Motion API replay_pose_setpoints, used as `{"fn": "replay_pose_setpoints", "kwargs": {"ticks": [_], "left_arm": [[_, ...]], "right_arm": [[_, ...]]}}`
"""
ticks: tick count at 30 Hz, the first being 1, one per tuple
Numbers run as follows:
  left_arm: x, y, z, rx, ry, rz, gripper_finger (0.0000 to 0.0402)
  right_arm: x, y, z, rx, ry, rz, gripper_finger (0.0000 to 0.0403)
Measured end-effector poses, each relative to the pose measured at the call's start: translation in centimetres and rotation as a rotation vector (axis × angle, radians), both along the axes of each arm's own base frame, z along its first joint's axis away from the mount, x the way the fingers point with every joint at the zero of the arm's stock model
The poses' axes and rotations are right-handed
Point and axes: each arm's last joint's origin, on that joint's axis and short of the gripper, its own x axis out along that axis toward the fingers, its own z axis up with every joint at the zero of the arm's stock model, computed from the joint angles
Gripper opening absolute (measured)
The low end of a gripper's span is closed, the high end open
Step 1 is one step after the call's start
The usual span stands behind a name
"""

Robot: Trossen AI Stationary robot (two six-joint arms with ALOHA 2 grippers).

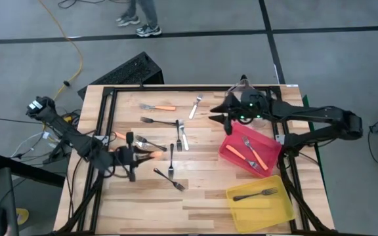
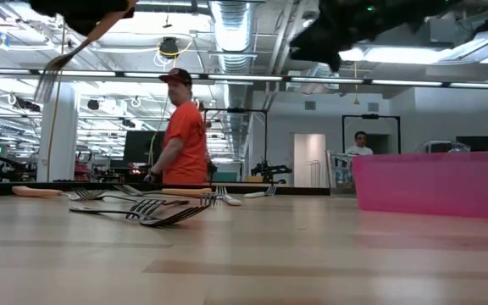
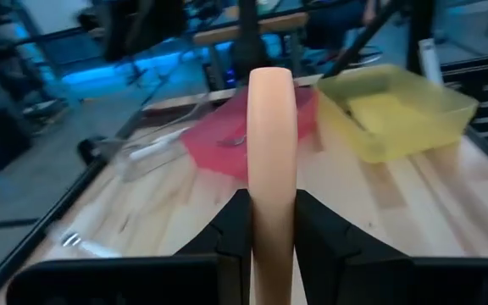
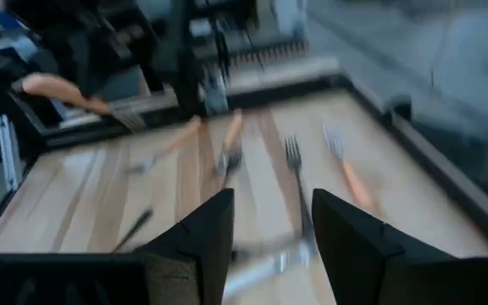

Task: Sort silverware by color (type)
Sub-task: Put the orange fork into the red bin

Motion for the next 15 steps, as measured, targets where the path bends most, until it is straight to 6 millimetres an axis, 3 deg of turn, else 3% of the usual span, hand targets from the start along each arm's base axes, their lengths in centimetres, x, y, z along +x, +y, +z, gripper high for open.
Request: {"fn": "replay_pose_setpoints", "kwargs": {"ticks": [9, 15], "left_arm": [[2.0, 2.8, 0.7, -0.047, -0.048, -0.155, 0.0044], [2.2, 4.0, 0.5, -0.023, -0.24, -0.225, 0.0044]], "right_arm": [[5.4, 1.4, -1.7, -0.219, -0.221, 0.12, 0.0183], [6.6, 2.9, -2.1, -0.277, -0.293, 0.183, 0.0183]]}}
